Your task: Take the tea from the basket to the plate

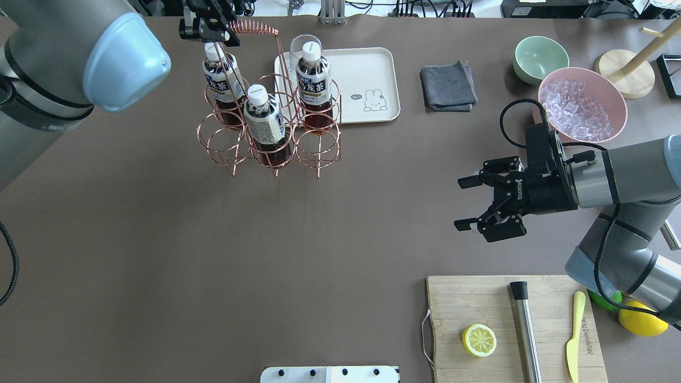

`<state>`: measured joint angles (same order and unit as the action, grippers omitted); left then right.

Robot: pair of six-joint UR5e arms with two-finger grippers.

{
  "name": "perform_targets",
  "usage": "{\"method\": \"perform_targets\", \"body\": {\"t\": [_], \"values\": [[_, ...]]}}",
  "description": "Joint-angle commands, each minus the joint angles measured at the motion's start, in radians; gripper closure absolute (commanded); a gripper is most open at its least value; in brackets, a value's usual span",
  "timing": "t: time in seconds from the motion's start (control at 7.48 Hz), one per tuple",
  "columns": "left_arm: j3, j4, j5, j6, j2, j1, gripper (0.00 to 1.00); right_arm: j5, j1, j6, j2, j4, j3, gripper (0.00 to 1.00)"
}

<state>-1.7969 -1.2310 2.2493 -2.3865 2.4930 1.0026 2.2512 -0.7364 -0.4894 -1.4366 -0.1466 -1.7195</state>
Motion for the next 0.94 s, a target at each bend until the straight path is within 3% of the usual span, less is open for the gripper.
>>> {"method": "perform_targets", "body": {"t": [0.0,0.8], "values": [[-0.025,0.036,-0.019,-0.042,0.024,-0.03,1.0,0.011,0.0,0.0,-0.005,-0.001,0.003,0.0],[-0.067,0.081,-0.134,-0.256,0.101,-0.218,1.0,0.01,0.006,0.0,-0.016,0.001,0.011,0.0]]}}
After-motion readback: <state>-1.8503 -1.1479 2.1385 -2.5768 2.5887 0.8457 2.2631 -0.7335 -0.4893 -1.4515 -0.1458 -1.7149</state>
